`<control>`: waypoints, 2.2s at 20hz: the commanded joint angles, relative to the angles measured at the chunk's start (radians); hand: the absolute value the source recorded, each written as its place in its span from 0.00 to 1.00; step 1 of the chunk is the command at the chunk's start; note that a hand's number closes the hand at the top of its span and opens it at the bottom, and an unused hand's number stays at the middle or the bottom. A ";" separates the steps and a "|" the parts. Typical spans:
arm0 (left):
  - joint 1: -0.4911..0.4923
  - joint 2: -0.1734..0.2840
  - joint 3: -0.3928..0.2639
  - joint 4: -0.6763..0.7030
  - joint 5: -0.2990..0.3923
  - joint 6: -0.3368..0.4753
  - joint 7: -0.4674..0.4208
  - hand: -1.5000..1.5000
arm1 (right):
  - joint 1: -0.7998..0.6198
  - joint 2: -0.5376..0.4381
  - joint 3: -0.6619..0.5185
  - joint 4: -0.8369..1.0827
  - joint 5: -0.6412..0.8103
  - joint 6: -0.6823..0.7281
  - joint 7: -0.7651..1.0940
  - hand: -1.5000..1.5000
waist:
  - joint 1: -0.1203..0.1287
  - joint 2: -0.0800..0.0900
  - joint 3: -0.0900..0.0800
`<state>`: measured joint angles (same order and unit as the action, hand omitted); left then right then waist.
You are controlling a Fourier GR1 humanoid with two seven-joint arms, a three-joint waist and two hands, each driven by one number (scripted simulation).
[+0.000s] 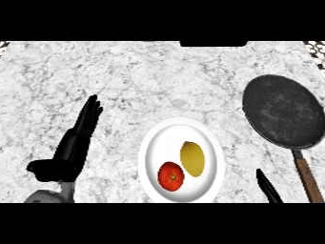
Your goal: Pick the tomato from the plate and place it in the pan
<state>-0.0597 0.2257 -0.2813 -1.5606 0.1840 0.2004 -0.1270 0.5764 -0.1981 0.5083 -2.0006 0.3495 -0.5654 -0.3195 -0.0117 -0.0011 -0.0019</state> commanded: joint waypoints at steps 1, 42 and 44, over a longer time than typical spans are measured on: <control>-0.012 -0.011 -0.011 -0.007 -0.022 -0.001 -0.001 0.50 | -0.002 -0.046 0.057 -0.099 0.206 0.015 0.244 0.00 | 0.014 0.003 -0.001; 0.026 -0.118 0.066 -0.080 -0.138 -0.091 0.073 0.50 | -0.706 0.198 0.142 0.531 0.494 0.391 1.016 0.00 | 0.016 0.001 0.002; 0.010 -0.139 0.081 0.009 -0.144 -0.107 0.008 0.50 | -0.719 0.198 0.166 0.563 0.472 0.369 1.021 0.00 | 0.014 0.001 0.002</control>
<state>-0.0361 0.1102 -0.1990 -1.5683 0.0653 0.0923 -0.1134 -0.0884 -0.0039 0.6851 -1.5327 0.8744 -0.1754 0.7059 0.0016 -0.0046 -0.0020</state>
